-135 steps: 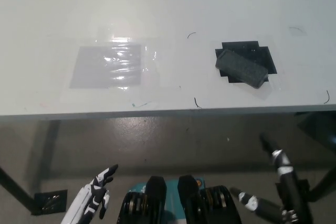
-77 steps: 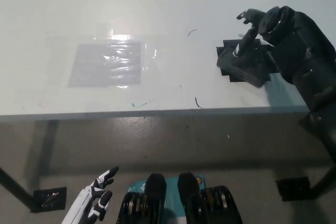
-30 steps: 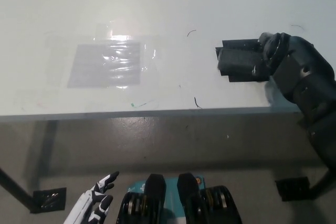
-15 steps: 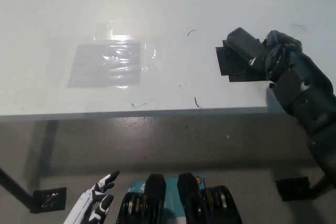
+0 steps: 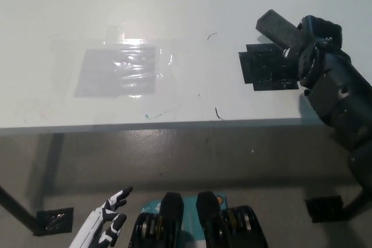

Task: A whiteboard eraser is kept on the black marked spot on the table infront of the robot and the robot uses its right hand to swipe it back and forth on the table twice to clean it

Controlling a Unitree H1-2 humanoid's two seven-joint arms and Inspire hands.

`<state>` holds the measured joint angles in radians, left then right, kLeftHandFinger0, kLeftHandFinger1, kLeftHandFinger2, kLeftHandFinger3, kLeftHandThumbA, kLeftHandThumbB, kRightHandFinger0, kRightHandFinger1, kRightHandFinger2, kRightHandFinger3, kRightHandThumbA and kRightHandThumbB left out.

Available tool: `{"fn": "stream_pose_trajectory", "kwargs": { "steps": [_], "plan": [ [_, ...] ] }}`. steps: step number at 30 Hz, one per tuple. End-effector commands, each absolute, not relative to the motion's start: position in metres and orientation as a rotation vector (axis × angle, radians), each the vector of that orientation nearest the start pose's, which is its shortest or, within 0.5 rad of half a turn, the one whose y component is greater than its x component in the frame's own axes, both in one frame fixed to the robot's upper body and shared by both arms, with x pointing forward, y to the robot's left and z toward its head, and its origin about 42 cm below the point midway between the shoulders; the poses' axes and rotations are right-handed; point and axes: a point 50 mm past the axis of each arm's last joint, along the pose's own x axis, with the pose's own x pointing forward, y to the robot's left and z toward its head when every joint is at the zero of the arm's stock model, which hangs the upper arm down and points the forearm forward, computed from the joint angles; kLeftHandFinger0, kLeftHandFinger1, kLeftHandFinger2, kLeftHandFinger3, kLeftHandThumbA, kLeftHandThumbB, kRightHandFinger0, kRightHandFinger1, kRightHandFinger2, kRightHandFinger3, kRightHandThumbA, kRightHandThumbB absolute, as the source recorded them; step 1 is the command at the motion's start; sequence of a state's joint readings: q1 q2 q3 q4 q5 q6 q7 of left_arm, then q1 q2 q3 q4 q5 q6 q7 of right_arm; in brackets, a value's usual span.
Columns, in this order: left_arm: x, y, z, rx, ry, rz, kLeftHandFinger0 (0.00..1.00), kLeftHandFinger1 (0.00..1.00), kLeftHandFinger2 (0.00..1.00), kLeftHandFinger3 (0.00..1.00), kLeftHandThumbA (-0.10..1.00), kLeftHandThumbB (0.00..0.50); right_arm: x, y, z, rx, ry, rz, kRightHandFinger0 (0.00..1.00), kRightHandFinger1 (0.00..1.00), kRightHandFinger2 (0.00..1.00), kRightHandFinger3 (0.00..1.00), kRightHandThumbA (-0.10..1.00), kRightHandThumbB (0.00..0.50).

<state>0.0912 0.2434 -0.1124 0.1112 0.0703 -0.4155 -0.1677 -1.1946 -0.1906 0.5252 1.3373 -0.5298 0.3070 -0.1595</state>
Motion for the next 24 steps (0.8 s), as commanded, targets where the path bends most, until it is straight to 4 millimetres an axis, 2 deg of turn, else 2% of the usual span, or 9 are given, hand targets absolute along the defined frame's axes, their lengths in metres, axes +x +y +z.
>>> {"fn": "stream_pose_trajectory", "kwargs": {
  "steps": [1,3,9,11,13,16,18,20,24],
  "plan": [
    [0.239,0.264,0.079,0.338,-0.233,-0.331,1.00,1.00,1.00,1.00,0.93,0.452,0.583,-0.192,0.272,-1.369,0.132,-0.056,0.05,0.08,0.21,0.58,0.19,0.195],
    [0.239,0.264,0.079,0.339,-0.231,-0.330,1.00,1.00,1.00,1.00,0.93,0.452,0.580,-0.187,0.263,-1.384,0.123,-0.044,0.00,0.02,0.15,0.52,0.19,0.186],
    [0.237,0.264,0.078,0.349,-0.230,-0.331,1.00,1.00,1.00,1.00,0.93,0.448,0.573,-0.176,0.244,-1.411,0.167,0.007,0.00,0.00,0.12,0.67,0.22,0.162],
    [0.238,0.264,0.079,0.350,-0.229,-0.331,1.00,1.00,1.00,1.00,0.93,0.448,0.572,-0.175,0.239,-1.397,0.165,0.016,0.07,0.08,0.21,0.67,0.22,0.175],
    [0.239,0.264,0.079,0.350,-0.228,-0.331,1.00,1.00,1.00,1.00,0.93,0.447,0.570,-0.172,0.235,-1.393,0.181,0.032,0.07,0.09,0.22,0.64,0.20,0.172],
    [0.240,0.265,0.079,0.349,-0.226,-0.332,1.00,1.00,1.00,1.00,0.92,0.447,0.568,-0.165,0.229,-1.413,0.192,0.061,0.08,0.12,0.30,0.82,0.20,0.175],
    [0.239,0.265,0.079,0.349,-0.225,-0.333,1.00,1.00,1.00,1.00,0.92,0.445,0.565,-0.157,0.223,-1.424,0.184,0.088,0.01,0.01,0.21,0.87,0.17,0.161],
    [0.238,0.266,0.079,0.355,-0.226,-0.333,1.00,1.00,1.00,1.00,0.91,0.445,0.562,-0.146,0.216,-1.421,0.180,0.118,0.00,0.00,0.10,0.78,0.19,0.158],
    [0.237,0.266,0.079,0.356,-0.223,-0.335,1.00,1.00,1.00,1.00,0.90,0.443,0.556,-0.116,0.212,-1.403,0.157,0.183,0.00,0.00,0.06,0.56,0.21,0.148]
  ]
}}
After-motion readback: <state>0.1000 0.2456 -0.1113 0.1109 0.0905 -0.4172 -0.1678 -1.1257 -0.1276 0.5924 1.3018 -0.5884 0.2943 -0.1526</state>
